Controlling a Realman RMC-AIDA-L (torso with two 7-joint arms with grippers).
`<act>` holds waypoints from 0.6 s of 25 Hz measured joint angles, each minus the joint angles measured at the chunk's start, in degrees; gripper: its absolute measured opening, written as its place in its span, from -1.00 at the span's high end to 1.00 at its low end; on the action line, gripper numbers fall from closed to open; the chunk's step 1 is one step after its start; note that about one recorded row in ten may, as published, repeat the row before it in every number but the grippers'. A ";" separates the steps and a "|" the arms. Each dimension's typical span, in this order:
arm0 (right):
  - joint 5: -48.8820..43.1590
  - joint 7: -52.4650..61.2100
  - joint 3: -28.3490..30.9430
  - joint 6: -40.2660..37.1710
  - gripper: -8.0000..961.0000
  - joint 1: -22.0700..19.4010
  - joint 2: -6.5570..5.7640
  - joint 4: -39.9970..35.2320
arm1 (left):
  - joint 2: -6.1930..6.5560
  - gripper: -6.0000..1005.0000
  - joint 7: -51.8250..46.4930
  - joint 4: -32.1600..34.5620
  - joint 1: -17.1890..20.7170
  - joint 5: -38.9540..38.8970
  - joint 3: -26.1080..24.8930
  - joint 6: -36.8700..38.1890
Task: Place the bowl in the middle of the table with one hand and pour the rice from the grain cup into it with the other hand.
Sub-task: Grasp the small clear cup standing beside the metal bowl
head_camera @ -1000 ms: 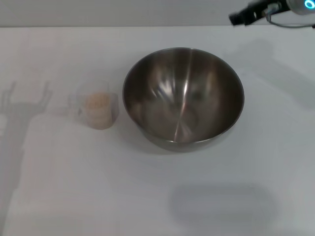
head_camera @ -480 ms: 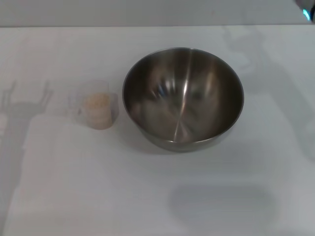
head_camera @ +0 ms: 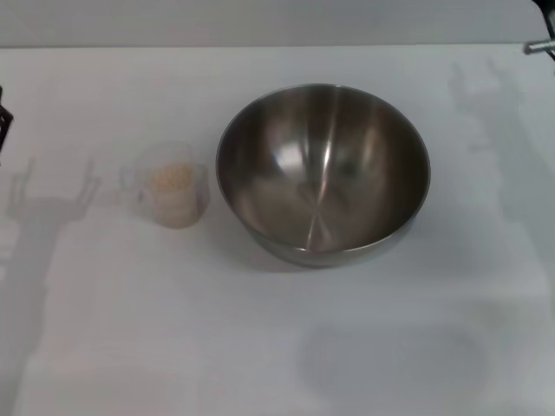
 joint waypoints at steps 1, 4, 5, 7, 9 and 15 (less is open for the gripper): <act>0.15 0.69 -0.02 -1.58 -0.08 0.39 0.00 -1.98 | -0.04 -0.68 1.47 -1.23 1.14 0.02 1.01 -0.01; 0.16 0.77 -0.07 -2.69 -0.08 -0.19 -0.04 -3.55 | -0.05 -0.68 5.50 -5.32 4.21 -0.11 3.31 -0.58; 0.16 0.74 -0.08 -2.81 -0.08 -0.47 -0.08 -3.57 | -0.04 -0.68 7.12 -7.08 5.37 -0.31 4.19 -1.22; 0.16 0.65 -0.09 -3.09 -0.08 -1.09 -0.21 -3.67 | -0.05 -0.68 12.63 -11.83 8.05 -2.39 7.77 -4.01; 0.05 0.64 -0.06 -3.20 -0.08 -1.14 -0.30 -3.72 | -0.07 -0.68 15.58 -13.76 8.69 -4.51 10.15 -5.14; -0.38 0.59 -0.06 -3.37 -0.08 -0.71 -0.39 -3.80 | -0.07 -0.67 27.11 -19.75 8.28 -22.76 23.41 -8.37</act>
